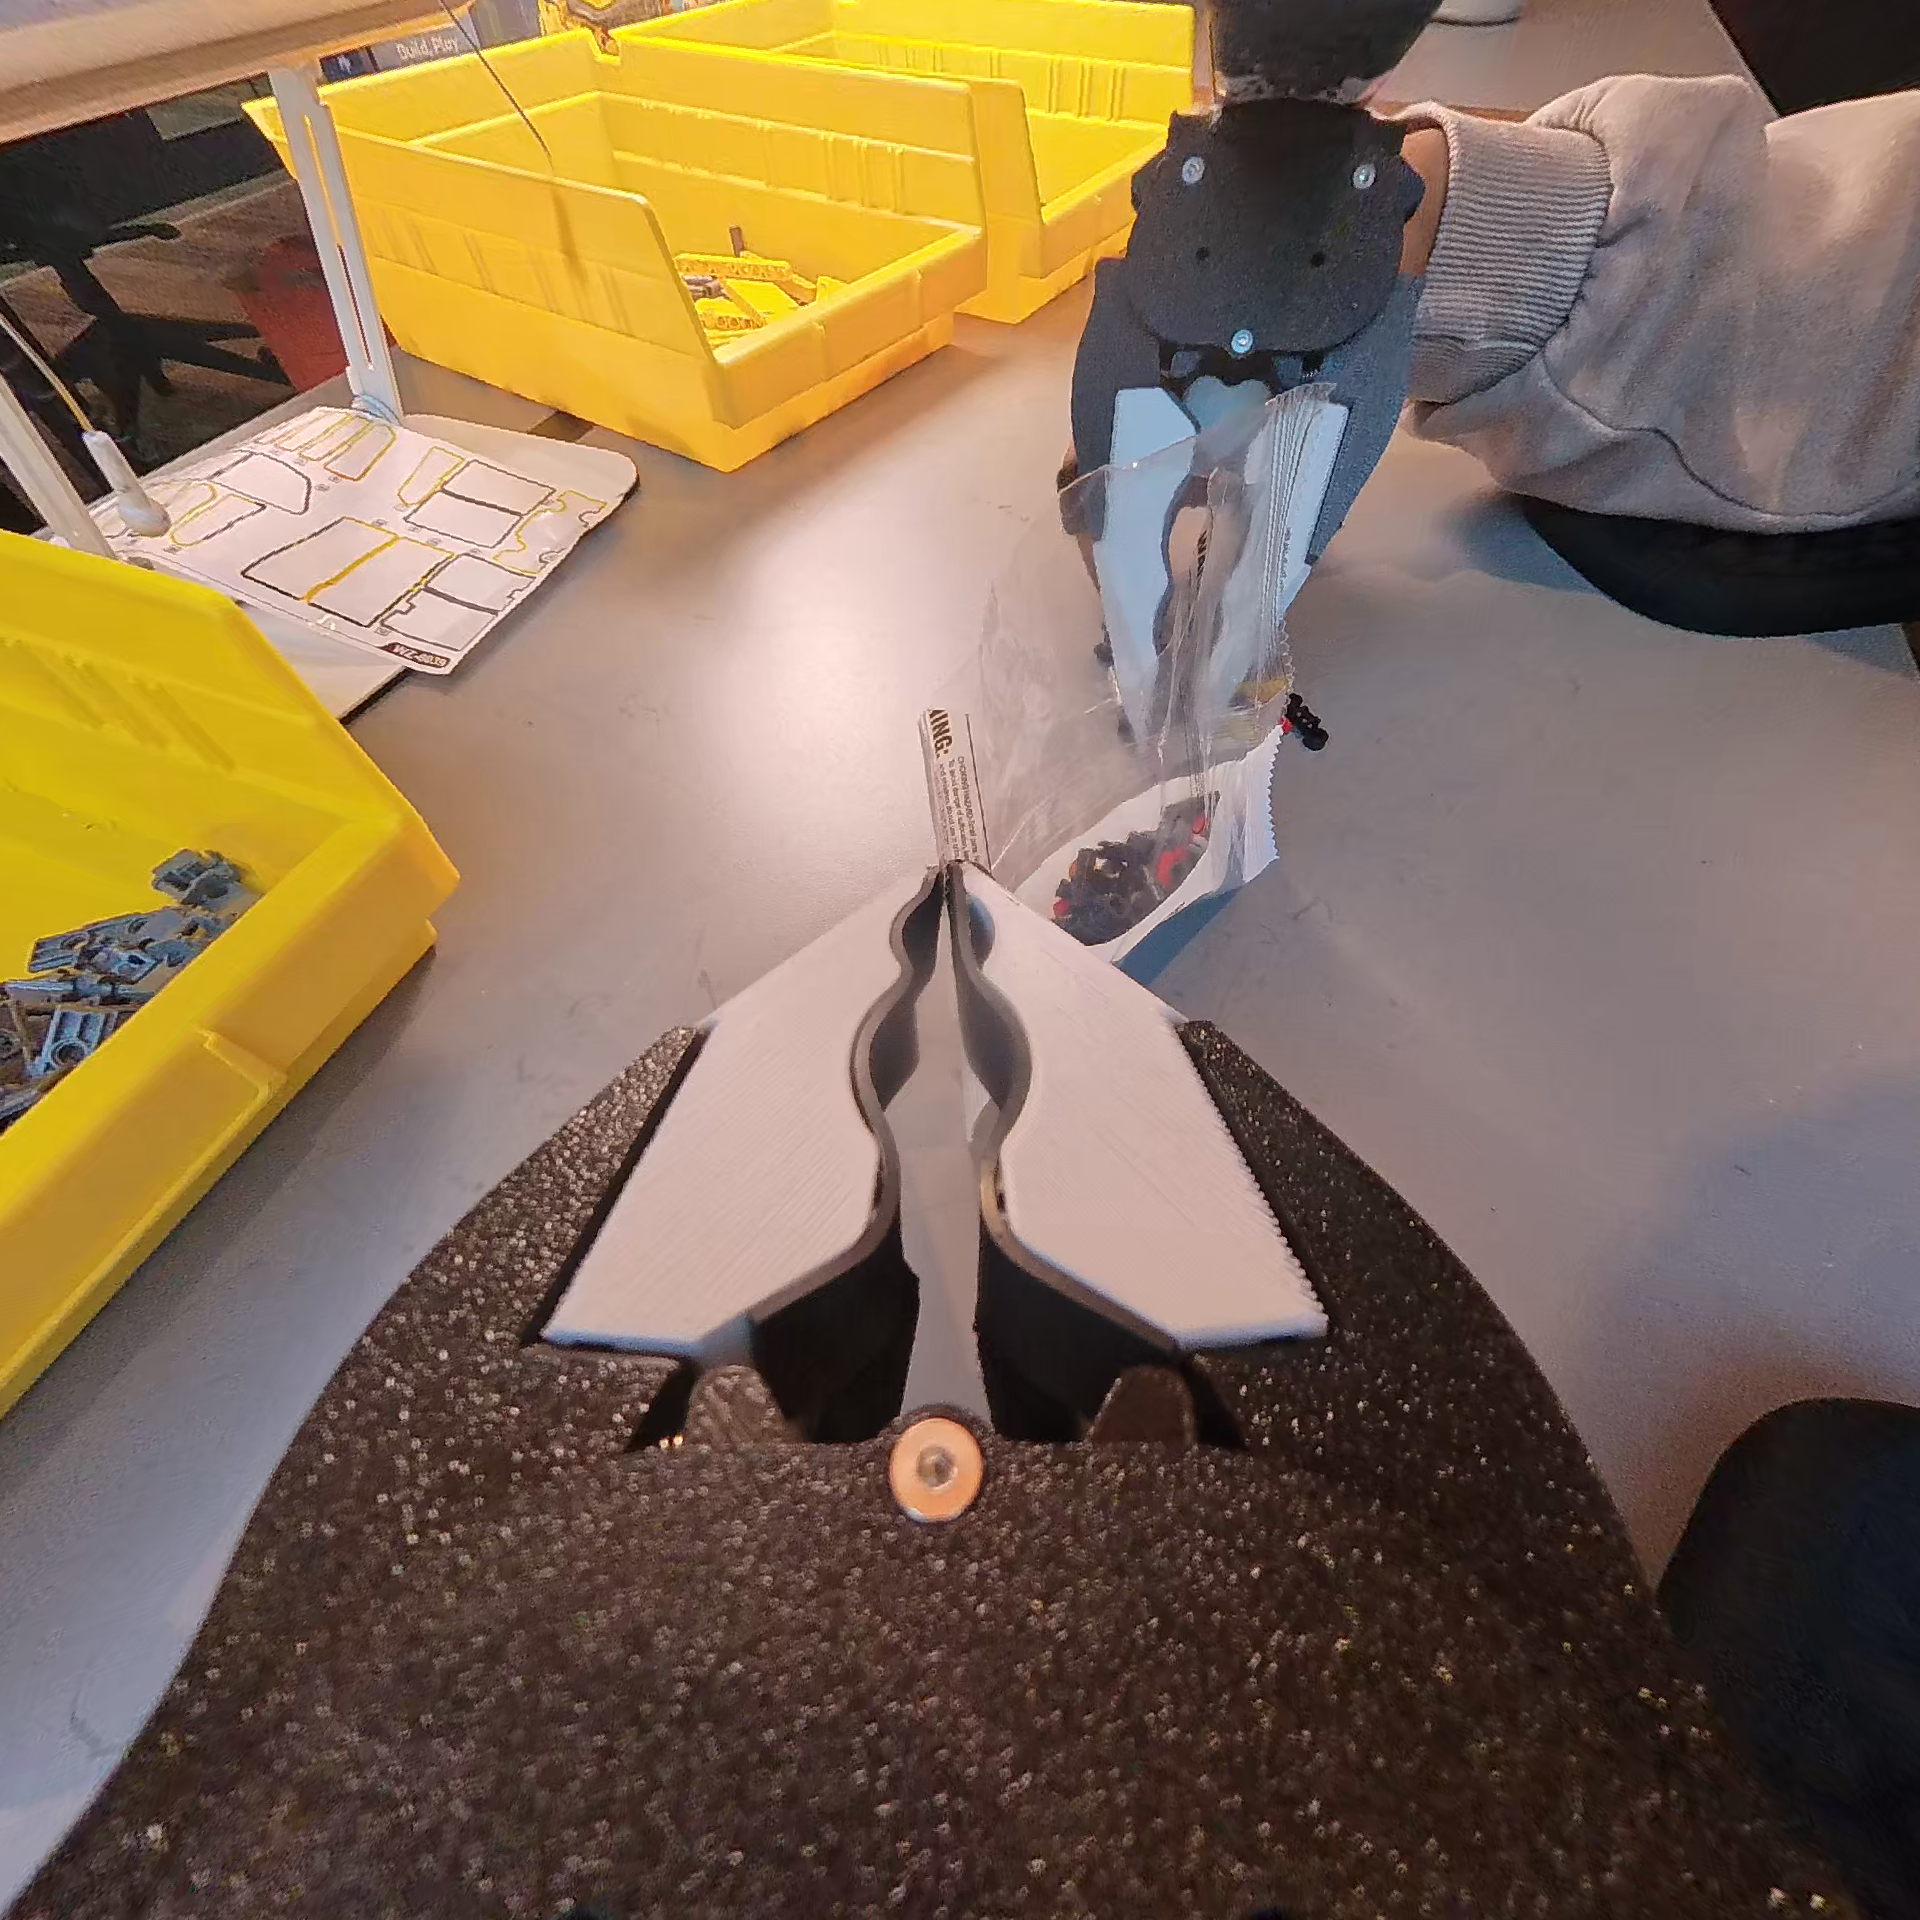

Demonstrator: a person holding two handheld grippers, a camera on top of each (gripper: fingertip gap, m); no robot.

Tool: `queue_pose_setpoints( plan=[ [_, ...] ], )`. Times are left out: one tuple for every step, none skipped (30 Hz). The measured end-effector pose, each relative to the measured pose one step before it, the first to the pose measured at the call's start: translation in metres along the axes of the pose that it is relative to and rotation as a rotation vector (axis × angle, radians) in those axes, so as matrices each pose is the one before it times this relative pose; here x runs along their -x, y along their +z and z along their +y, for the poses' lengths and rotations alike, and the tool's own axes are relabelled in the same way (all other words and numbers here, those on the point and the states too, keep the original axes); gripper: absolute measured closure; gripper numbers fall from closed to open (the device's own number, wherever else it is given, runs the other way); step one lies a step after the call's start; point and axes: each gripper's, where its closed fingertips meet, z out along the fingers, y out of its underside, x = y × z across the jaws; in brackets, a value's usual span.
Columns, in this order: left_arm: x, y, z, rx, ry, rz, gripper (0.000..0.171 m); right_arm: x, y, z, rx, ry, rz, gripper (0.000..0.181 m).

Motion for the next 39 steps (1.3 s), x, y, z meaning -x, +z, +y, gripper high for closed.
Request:
queue_pose_setpoints(
  plan=[
    [0.00009,0.00004,-0.00005,-0.00036,-0.0004,0.0002,0.171,-0.00005,-0.00418,-0.00425,-0.0271,0.0044,-0.0032,0.174],
    [-0.00004,0.00001,-0.00001,-0.00009,-0.0004,0.0001,0.171,-0.00156,-0.00639,-0.00593,-0.0352,0.0029,0.0067,0.174],
    [0.00002,0.00000,0.00001,0.00004,0.0002,-0.0001,0.171,-0.00318,-0.00858,-0.00886,-0.0471,0.0000,0.0176,0.175],
    [0.00000,0.00005,-0.00001,0.00010,0.0005,-0.0003,0.171,-0.00327,-0.01026,-0.01407,-0.0703,0.0009,0.0200,0.174],
    [-0.00003,0.00014,-0.00007,-0.00014,0.0000,0.0001,0.171,-0.00420,-0.01055,-0.02011,-0.0948,-0.0011,0.0305,0.174],
    [0.00004,0.00026,-0.00003,-0.00031,-0.0001,0.0000,0.171,-0.00513,-0.00919,-0.02449,-0.1092,-0.0030,0.0409,0.174],
    [-0.00002,0.00020,-0.00010,-0.00015,0.0006,-0.0002,0.171,-0.00366,-0.00559,-0.02514,-0.1060,0.0018,0.0344,0.174],
    [0.00000,0.00032,-0.00014,-0.00003,0.0009,-0.0004,0.171,-0.00331,-0.00123,-0.02280,-0.0930,0.0054,0.0377,0.174],
    [-0.00007,0.00027,-0.00015,-0.00032,0.0006,-0.0004,0.171,-0.00179,0.00350,-0.01637,-0.0632,0.0080,0.0306,0.174],
    [-0.00019,0.00031,-0.00015,-0.00114,-0.0002,0.0005,0.171,-0.00028,0.00743,-0.00786,-0.0235,0.0097,0.0227,0.174],
    [-0.00014,0.00015,-0.00027,-0.00087,-0.0006,0.0006,0.171,0.00186,0.00960,-0.00071,0.0056,0.0028,0.0117,0.174],
    [-0.00012,0.00014,-0.00019,-0.00013,0.0006,-0.0005,0.171,0.00300,0.01052,0.00477,0.0265,-0.0043,0.0049,0.174],
    [-0.00018,-0.00002,-0.00009,0.00011,0.0012,-0.0006,0.171,0.00225,0.01018,0.00908,0.0441,-0.0108,0.0072,0.174],
    [-0.00032,-0.00009,-0.00005,0.00023,0.0004,0.0005,0.171,-0.00188,0.00804,0.00972,0.0431,-0.0140,0.0292,0.173],
    [-0.00011,-0.00026,-0.00015,-0.00032,0.0001,0.0005,0.171,-0.00209,0.00441,0.00525,0.0116,-0.0060,0.0224,0.168],
    [0.00010,-0.00043,-0.00011,-0.00067,0.0007,-0.0010,0.171,0.00075,0.00014,-0.00169,-0.0274,0.0217,-0.0085,0.161],
    [0.00047,-0.00062,-0.00009,-0.00019,0.0009,-0.0024,0.171,0.00020,-0.00367,-0.00546,-0.0411,0.0404,-0.0170,0.158],
    [0.00040,-0.00050,-0.00014,-0.00118,0.0001,-0.0013,0.171,-0.00060,-0.00615,-0.00690,-0.0387,0.0340,-0.0200,0.156],
    [0.00049,-0.00041,-0.00008,-0.00136,-0.0013,-0.0007,0.171,-0.00187,-0.00759,-0.00623,-0.0273,0.0211,-0.0139,0.156],
    [0.00039,-0.00018,0.00019,0.00003,-0.0013,-0.0002,0.171,-0.00319,-0.00805,-0.00241,-0.0018,0.0141,-0.0076,0.157],
    [0.00039,-0.00004,0.00055,0.00184,-0.0004,-0.0005,0.171,-0.00421,-0.00764,0.00436,0.0374,0.0105,-0.0044,0.159],
    [0.00014,0.00003,0.00047,0.00140,0.0000,0.0000,0.171,-0.00557,-0.00664,0.01199,0.0742,0.0072,0.0034,0.161],
    [0.00006,-0.00011,-0.00008,-0.00112,-0.0003,0.0002,0.171,-0.00574,-0.00486,0.01899,0.1022,-0.0073,0.0066,0.161],
    [0.00018,0.00002,0.00000,0.00002,0.0001,-0.0002,0.171,-0.00715,-0.00222,0.02261,0.1096,-0.0230,0.0249,0.161],
    [0.00009,0.00002,-0.00005,-0.00033,0.0006,-0.0003,0.171,-0.00300,0.00106,0.02277,0.1038,-0.0180,0.0100,0.161],
    [-0.00008,0.00008,0.00001,-0.00059,-0.0004,0.0004,0.171,0.00455,0.00380,0.01915,0.0850,-0.0020,-0.0293,0.161],
    [0.00014,-0.00001,-0.00004,-0.00041,-0.0008,0.0001,0.171,0.00737,0.00535,0.01248,0.0515,0.0078,-0.0402,0.161],
    [0.00015,-0.00012,0.00011,-0.00043,-0.0001,-0.0004,0.171,0.00602,0.00589,0.00775,0.0325,0.0071,-0.0286,0.161],
    [0.00000,-0.00007,0.00001,-0.00011,0.0002,-0.0004,0.171,0.00488,0.00616,0.00834,0.0473,0.0030,-0.0223,0.161],
    [0.00004,-0.00009,0.00001,0.00075,0.0005,0.0000,0.171,0.00192,0.00543,0.00806,0.0532,-0.0113,-0.0024,0.161],
    [-0.00001,-0.00012,-0.00003,0.00125,0.0015,-0.0007,0.171,0.00061,0.00436,0.00688,0.0476,-0.0148,0.0064,0.161],
    [-0.00006,-0.00010,0.00006,0.00121,0.0022,-0.0010,0.171,0.00083,0.00329,0.00552,0.0388,-0.0064,0.0025,0.161],
    [-0.00022,-0.00007,-0.00001,0.00072,0.0016,-0.0002,0.171,-0.00004,0.00282,0.00375,0.0255,-0.0043,0.0063,0.161],
    [-0.00018,-0.00009,-0.00022,-0.00030,0.0014,0.0000,0.171,0.00032,0.00263,0.00233,0.0141,-0.0058,0.0031,0.161],
    [-0.00019,0.00002,-0.00032,-0.00080,0.0010,0.0004,0.171,-0.00070,0.00080,-0.00020,-0.0026,-0.0019,0.0081,0.167],
    [-0.00004,-0.00012,-0.00021,-0.00040,0.0006,0.0001,0.171,0.00025,-0.00001,0.00161,0.0099,-0.0018,-0.0019,0.174],
    [-0.00002,-0.00011,-0.00023,-0.00052,0.0003,-0.0001,0.171,0.00041,-0.00025,0.00007,0.0007,-0.0042,-0.0015,0.176],
    [-0.00004,-0.00005,-0.00018,-0.00081,0.0002,0.0000,0.171,0.00050,-0.00036,-0.00038,-0.0020,-0.0120,0.0001,0.176],
    [-0.00020,0.00003,-0.00001,0.00009,0.0004,0.0000,0.171,-0.00101,-0.00133,-0.00271,-0.0162,-0.0123,0.0098,0.176]
  ],
)
